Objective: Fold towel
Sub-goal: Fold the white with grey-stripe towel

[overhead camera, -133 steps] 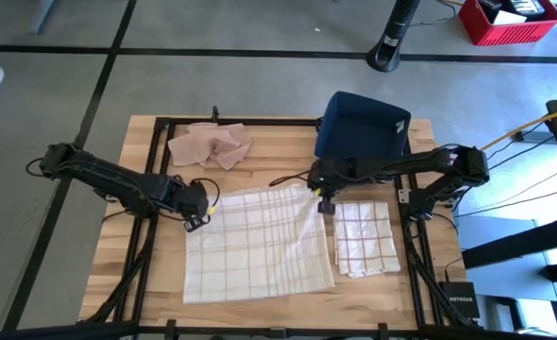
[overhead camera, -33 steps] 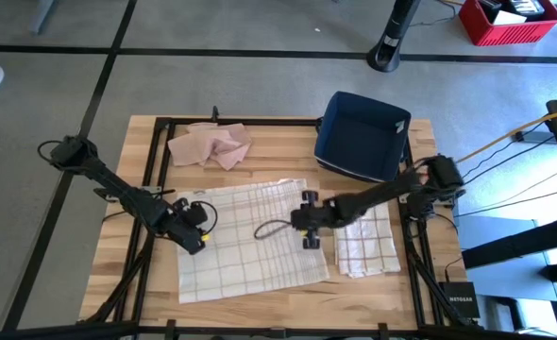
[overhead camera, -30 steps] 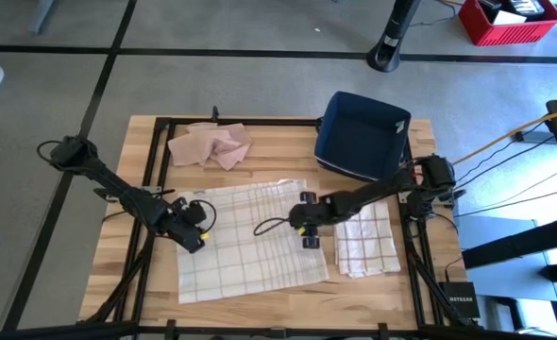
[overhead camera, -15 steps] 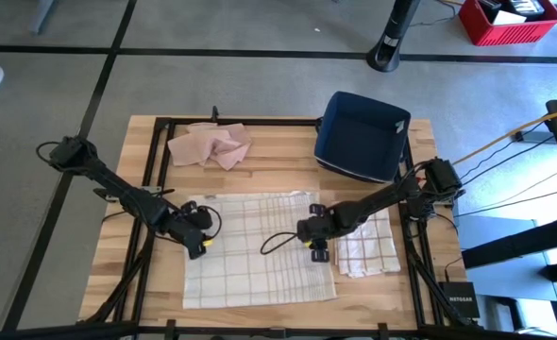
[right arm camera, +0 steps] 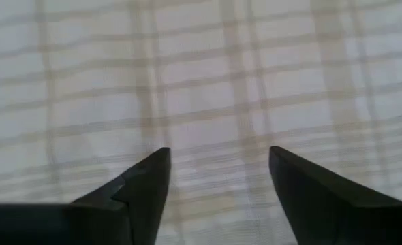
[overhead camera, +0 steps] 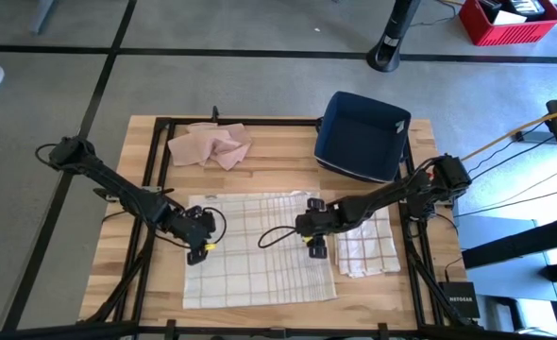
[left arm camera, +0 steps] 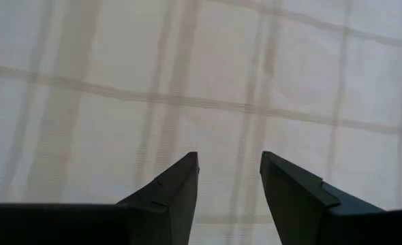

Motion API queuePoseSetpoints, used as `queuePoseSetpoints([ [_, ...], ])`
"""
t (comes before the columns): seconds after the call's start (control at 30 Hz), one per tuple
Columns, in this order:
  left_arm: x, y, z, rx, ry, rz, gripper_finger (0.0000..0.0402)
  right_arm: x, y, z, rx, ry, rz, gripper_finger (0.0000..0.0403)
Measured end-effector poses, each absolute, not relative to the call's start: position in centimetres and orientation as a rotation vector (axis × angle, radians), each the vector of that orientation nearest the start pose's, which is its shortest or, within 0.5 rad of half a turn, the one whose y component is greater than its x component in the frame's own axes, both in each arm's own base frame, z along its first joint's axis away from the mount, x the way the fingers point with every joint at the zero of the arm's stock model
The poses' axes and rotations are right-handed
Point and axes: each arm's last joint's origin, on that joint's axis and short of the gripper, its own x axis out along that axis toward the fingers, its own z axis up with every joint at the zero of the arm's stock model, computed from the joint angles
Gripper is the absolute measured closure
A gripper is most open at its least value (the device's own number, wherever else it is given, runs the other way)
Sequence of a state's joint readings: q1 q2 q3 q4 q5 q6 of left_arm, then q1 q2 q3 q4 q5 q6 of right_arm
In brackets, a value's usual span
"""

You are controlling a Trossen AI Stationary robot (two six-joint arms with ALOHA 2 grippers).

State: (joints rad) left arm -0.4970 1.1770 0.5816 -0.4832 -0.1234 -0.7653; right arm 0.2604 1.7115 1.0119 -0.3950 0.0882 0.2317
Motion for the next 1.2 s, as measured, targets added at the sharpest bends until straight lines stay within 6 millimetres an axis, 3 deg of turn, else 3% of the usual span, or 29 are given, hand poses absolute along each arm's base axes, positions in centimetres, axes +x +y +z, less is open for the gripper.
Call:
queuePoseSetpoints([
  [0.23, 17.7, -9.9, 17.1, -0.302, 1.112, 0.028, 0.0206, 31.7, 8.2, 16.6, 0.016, 1.096, 0.030, 0.0101],
  [0.6, 16.6, -14.0, 15.8, -0.267, 1.191, -0.044, 0.0192, 31.8, 8.2, 16.5, 0.006, 1.086, 0.018, 0.0102],
  [0.9, 16.7, -14.2, 12.9, -0.132, 1.286, 0.124, 0.0192, 31.8, 8.3, 16.0, 0.024, 1.118, 0.055, 0.0102],
  [1.2, 16.4, -14.2, 12.7, -0.134, 1.308, 0.121, 0.0192, 30.6, 8.4, 16.5, 0.072, 1.225, 0.173, 0.0102],
])
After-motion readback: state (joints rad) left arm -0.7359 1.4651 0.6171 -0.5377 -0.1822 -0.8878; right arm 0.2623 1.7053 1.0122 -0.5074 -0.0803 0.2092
